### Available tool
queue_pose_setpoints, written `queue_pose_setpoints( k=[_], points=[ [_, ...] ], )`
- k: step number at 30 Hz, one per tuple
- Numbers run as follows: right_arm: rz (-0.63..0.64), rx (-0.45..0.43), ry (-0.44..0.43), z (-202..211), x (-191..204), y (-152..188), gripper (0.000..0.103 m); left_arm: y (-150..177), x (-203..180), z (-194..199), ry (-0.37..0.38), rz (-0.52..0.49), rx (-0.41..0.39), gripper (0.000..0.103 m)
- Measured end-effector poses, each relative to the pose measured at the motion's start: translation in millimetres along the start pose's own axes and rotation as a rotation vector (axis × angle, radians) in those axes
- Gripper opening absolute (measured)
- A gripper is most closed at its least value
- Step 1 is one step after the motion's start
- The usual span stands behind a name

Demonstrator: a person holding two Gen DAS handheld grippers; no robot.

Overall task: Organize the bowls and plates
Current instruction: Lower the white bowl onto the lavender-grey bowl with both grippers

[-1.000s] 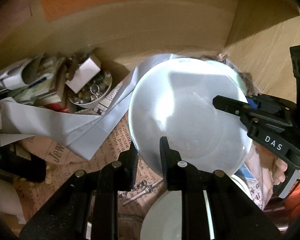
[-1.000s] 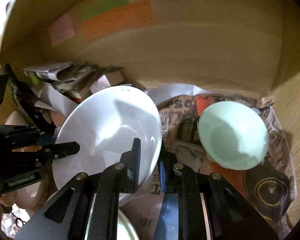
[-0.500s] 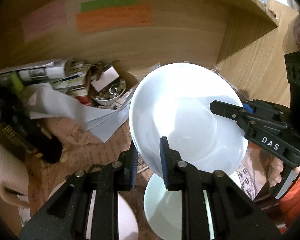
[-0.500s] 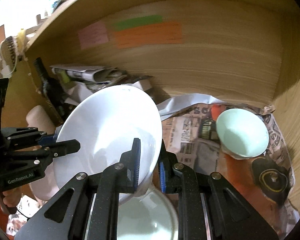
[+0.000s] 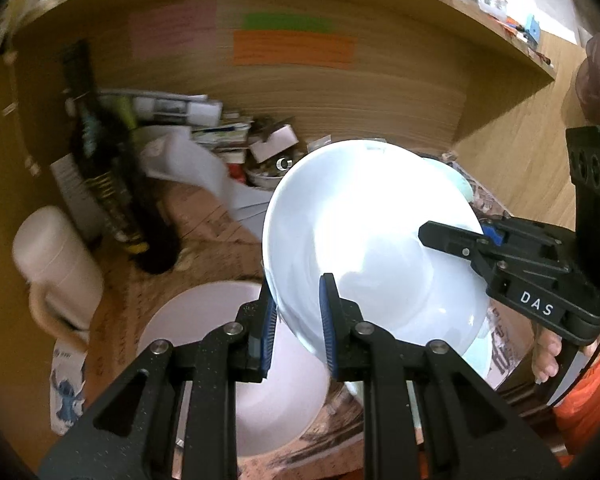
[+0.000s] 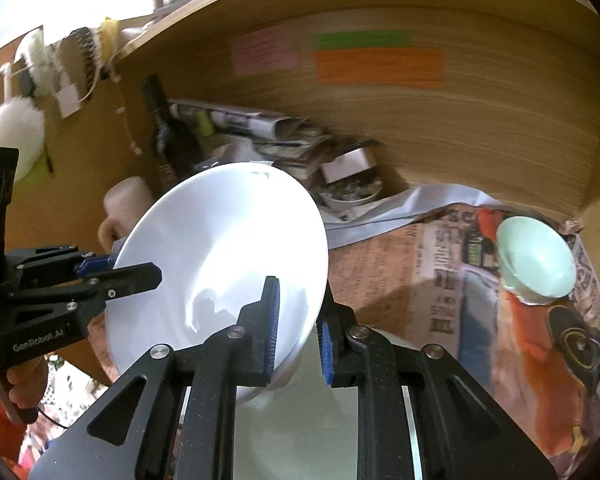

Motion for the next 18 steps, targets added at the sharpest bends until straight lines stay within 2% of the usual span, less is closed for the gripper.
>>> queue_pose_setpoints(
  k=[10,18],
  points=[
    [0.057,0.045,-0.077,-20.0,41.0,13.7,0.016,30.0,31.1,24.3,-0.063,0.07,0.004,0.02],
    [0.09,0.1,-0.123,-47.9,65.1,21.6,0.016,44.6,60.7,25.9,-0.112,0.13,0.02,0.02]
  ],
)
Point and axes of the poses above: each gripper's, at about its wrist camera, not at the fingertips, and z roughly against the way its jaws point, x to its left, y to its underside, the point moved 3 cm from there along -z, roughly the way its jaws point, and after that the axes turned 2 degrees about z, right-handed, at the moved point
